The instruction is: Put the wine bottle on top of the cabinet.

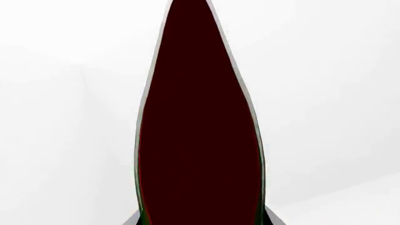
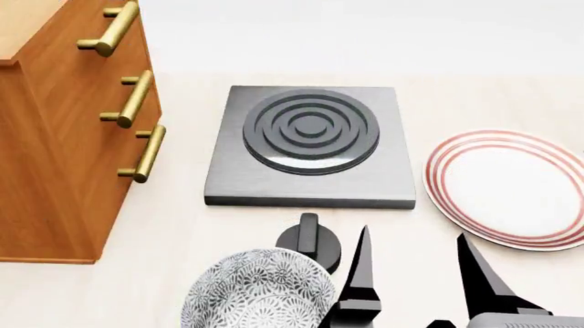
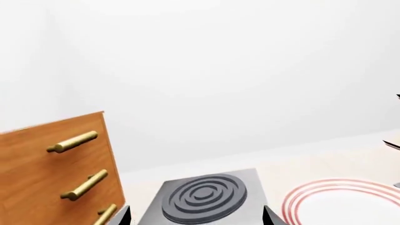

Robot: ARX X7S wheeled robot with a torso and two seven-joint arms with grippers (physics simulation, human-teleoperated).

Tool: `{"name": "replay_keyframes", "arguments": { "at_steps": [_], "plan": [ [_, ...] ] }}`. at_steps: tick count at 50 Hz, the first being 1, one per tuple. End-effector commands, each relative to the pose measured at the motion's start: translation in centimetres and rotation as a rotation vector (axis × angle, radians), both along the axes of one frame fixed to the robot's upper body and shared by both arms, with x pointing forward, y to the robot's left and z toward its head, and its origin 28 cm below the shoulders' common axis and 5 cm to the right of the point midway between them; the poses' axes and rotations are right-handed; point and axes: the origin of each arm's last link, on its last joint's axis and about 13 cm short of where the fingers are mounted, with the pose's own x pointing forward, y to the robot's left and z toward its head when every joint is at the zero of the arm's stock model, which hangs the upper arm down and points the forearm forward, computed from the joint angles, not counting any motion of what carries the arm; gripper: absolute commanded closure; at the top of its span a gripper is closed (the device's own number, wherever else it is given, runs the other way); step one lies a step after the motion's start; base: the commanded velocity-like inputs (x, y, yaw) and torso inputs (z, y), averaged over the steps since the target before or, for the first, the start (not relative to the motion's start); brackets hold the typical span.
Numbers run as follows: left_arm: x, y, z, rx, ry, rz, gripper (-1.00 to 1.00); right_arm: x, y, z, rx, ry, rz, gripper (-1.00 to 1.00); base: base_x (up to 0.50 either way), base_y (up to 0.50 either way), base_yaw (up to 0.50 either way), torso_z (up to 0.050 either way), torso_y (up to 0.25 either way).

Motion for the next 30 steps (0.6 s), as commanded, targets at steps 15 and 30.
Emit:
{"name": "replay_keyframes", "arguments": {
  "at_steps": [15,30],
  "plan": [
    [2.7,4.5,5.9,-0.152,0.087,0.113,1.00,0.1,0.6,-0.2,0.005,-0.004,0.030,-1.00,0.00,0.00,0.00,0.000,0.001],
    [4.2,4.4,2.2,-0.290,0.194,0.017,1.00,0.1,1.2,-0.5,-0.006,0.002,0.062,-1.00,0.00,0.00,0.00,0.001,0.001]
  ]
}}
